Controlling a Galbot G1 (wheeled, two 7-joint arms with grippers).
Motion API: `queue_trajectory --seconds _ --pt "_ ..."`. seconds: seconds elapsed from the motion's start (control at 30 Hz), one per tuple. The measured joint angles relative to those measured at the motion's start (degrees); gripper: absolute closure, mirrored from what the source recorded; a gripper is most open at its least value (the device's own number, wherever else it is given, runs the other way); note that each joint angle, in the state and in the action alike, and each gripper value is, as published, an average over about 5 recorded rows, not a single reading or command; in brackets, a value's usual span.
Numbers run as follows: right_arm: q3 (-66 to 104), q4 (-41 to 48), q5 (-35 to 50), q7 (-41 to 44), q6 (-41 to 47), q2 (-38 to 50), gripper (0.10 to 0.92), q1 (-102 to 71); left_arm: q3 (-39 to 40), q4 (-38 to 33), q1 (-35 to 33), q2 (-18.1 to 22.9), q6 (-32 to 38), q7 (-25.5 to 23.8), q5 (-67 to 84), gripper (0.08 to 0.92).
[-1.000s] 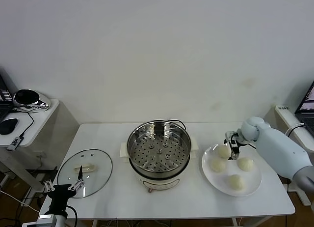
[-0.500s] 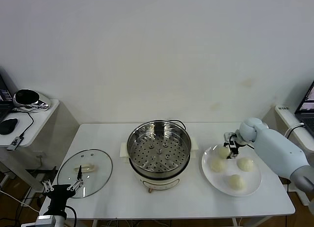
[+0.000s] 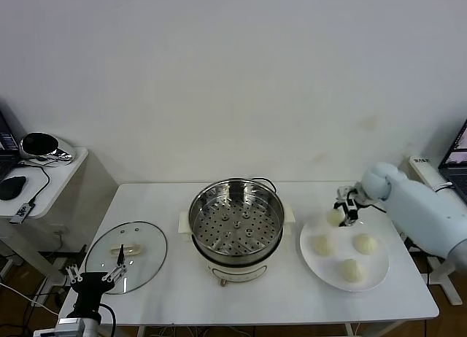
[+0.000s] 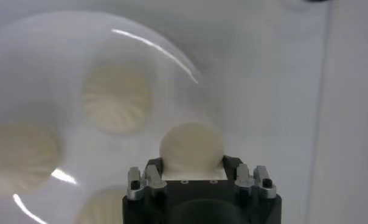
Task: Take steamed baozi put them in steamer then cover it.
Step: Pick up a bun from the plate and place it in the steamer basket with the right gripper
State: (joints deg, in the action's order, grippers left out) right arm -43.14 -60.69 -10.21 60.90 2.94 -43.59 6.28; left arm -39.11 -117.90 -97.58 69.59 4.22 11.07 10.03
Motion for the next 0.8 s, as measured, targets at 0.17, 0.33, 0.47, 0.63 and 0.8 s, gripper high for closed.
queue_trajectory --seconds 0.17,0.33,0.47,0.63,0.8 --pt "-5.3 -2.9 5.9 0.4 -0.5 0.3 0.407 7.9 0.4 0.3 0.5 -0.5 0.3 0.0 0.1 0.177" --pt "-10.3 -4.1 11.4 0.9 -1.7 -1.5 0.402 15.4 0.7 0.4 0.8 -1.0 0.7 0.0 0.2 0.177" --pt "-13.6 -4.1 14.9 1.0 -3.4 -4.9 0.401 20.0 0.9 0.4 0.8 -1.2 0.7 0.0 0.4 0.177" --pt "-17.1 -3.1 17.7 1.1 -6.5 -10.9 0.406 23.6 0.8 0.2 0.7 -0.8 0.8 0.0 0.3 0.177" --pt "-20.8 -2.6 18.4 1.0 -10.1 -17.6 0.406 25.2 0.2 -0.1 0.3 -0.3 0.9 0.0 0.3 0.177"
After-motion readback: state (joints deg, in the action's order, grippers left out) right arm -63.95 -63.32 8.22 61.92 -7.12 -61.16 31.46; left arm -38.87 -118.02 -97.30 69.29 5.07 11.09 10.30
